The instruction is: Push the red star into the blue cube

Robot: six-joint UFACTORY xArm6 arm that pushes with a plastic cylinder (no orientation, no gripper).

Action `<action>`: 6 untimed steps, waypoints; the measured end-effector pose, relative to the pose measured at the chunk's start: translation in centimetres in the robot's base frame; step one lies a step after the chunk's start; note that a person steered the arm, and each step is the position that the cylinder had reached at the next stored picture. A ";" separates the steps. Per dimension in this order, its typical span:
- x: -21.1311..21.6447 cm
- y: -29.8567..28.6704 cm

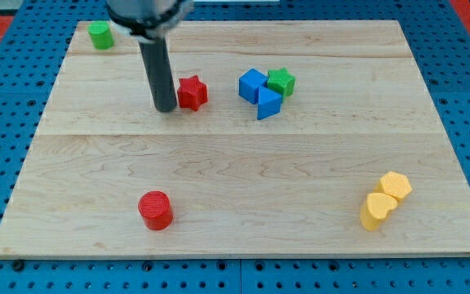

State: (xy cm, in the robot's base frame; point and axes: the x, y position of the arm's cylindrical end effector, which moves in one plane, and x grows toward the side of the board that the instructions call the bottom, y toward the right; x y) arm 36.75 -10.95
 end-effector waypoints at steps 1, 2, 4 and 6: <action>-1.0 3.1; 7.0 -0.6; -1.5 6.0; 1.3 9.4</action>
